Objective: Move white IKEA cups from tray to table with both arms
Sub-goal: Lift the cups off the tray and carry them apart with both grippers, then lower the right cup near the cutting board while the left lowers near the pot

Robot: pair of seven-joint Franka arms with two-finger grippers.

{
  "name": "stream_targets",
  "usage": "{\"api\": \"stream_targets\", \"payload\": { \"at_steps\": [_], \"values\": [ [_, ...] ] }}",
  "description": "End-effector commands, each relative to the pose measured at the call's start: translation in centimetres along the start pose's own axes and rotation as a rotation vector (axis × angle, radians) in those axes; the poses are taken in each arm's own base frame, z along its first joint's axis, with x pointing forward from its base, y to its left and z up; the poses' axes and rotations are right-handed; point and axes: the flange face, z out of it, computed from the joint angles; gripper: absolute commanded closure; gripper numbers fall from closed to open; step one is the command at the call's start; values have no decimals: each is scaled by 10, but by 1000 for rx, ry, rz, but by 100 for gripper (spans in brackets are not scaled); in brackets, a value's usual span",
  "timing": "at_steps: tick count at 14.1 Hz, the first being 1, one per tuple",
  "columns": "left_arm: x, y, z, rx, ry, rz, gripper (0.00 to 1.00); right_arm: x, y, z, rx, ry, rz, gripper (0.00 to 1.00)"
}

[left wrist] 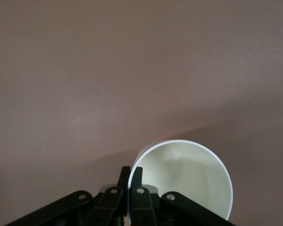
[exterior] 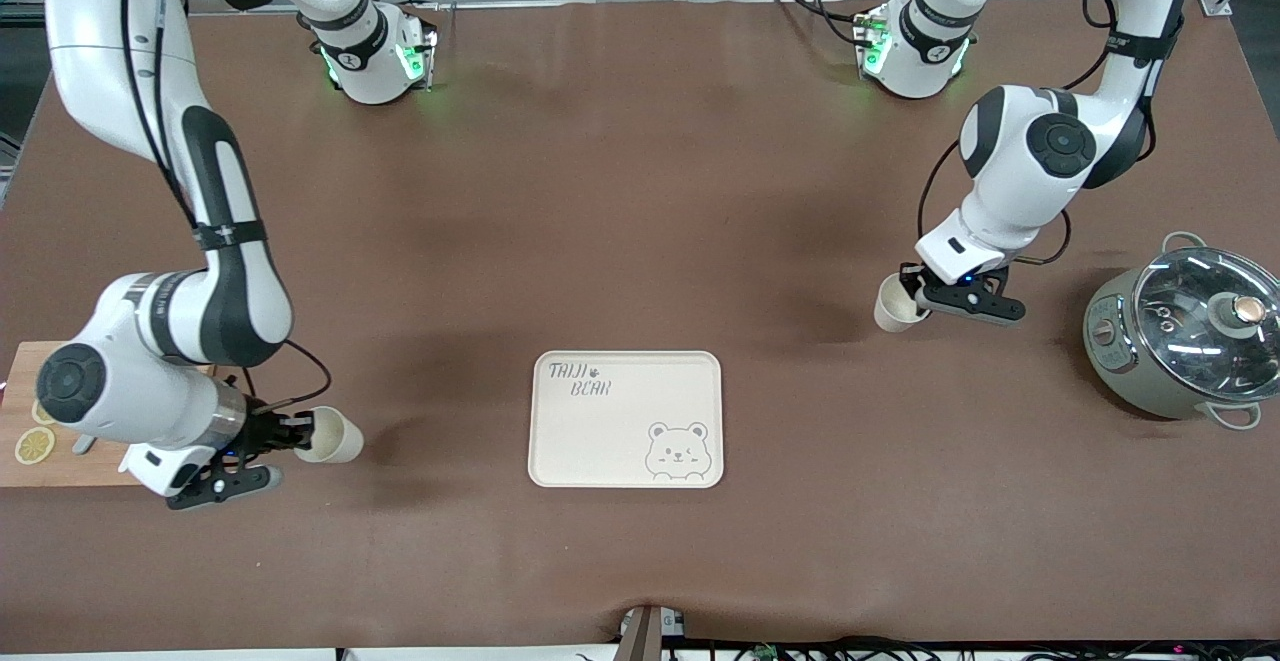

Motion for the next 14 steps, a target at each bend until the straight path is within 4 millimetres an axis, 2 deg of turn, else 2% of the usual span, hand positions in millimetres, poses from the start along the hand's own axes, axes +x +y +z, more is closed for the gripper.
{"api": "stream_targets", "payload": {
  "at_steps": [1, 3, 6, 9, 13, 14],
  "values": [
    [-6, -7, 21, 8, -6, 18, 100, -21, 44, -6, 1, -10, -33, 100],
    [-6, -9, 35, 6, -22, 8, 100, -30, 70, -5, -1, -11, -51, 100],
    [-6, -14, 52, -14, -46, -24, 100, -41, 94, -2, 2, -19, -63, 100],
    [-2, -18, 58, -23, -48, -22, 100, -47, 99, 20, 13, -40, -62, 100],
    [3, -24, 67, -32, -51, -28, 100, -46, 92, 44, 24, -68, -72, 100],
    [5, -25, 71, -32, -54, -17, 68, -46, 91, 50, 25, -74, -73, 100]
  ]
}}
